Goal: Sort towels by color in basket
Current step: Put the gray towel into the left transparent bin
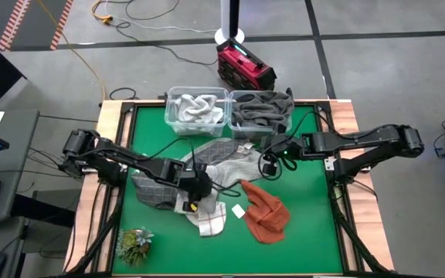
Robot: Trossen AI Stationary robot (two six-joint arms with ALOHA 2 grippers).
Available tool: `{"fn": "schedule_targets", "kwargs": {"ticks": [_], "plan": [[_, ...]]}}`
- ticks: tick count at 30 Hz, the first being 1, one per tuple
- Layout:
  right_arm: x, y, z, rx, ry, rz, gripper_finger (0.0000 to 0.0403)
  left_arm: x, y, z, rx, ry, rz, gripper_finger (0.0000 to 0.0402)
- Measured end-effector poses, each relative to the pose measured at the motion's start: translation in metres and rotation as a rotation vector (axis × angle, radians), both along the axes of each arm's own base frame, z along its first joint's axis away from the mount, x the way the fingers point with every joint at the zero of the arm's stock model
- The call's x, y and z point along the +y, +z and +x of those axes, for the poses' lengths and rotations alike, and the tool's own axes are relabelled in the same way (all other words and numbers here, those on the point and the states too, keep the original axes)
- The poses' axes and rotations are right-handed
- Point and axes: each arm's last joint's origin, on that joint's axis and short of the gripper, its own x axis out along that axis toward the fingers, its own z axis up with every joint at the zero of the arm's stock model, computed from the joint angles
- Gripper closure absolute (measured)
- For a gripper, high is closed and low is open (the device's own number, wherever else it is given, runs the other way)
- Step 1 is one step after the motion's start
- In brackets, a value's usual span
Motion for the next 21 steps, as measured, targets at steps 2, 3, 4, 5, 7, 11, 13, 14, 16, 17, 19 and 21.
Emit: {"fn": "schedule_targets", "kwargs": {"ticks": [2,3,4,5,7,11,13,14,16,17,19,21], "plan": [[0.0,0.0,0.0,0.004,0.0,0.0,0.0275,0.003,0.009,0.0,-0.016,-0.003,0.006,0.0371],[0.0,0.0,0.0,0.004,0.0,0.0,0.0275,0.005,0.015,0.0,-0.03,0.002,0.005,0.0382],[0.0,0.0,0.0,0.004,0.0,0.0,0.0275,0.007,0.023,-0.001,-0.055,0.01,0.007,0.0383],[0.0,0.0,0.0,0.003,0.0,0.0,0.0275,0.01,0.032,-0.002,-0.081,0.023,0.017,0.0384],[0.0,0.0,0.0,0.003,0.0,0.0,0.0275,0.016,0.048,-0.006,-0.14,0.058,0.066,0.0384],[0.002,0.0,0.0,-0.002,0.007,0.0,0.0275,0.033,0.083,-0.024,-0.269,0.178,0.257,0.0385],[0.003,0.001,0.0,-0.007,0.01,0.0,0.0275,0.044,0.101,-0.034,-0.341,0.257,0.379,0.0386],[0.003,0.001,0.001,-0.009,0.01,0.001,0.0275,0.05,0.111,-0.038,-0.377,0.293,0.438,0.0386],[0.003,0.001,0.001,-0.019,0.01,0.001,0.0275,0.063,0.13,-0.047,-0.452,0.346,0.534,0.0387],[0.002,0.002,0.002,-0.025,0.01,0.0,0.0275,0.07,0.138,-0.051,-0.482,0.367,0.576,0.0387],[0.002,0.003,0.002,-0.037,0.012,-0.003,0.0275,0.087,0.154,-0.058,-0.544,0.414,0.645,0.0387],[0.002,0.003,0.003,-0.044,0.014,-0.006,0.0275,0.106,0.165,-0.065,-0.584,0.478,0.704,0.0387]]}}
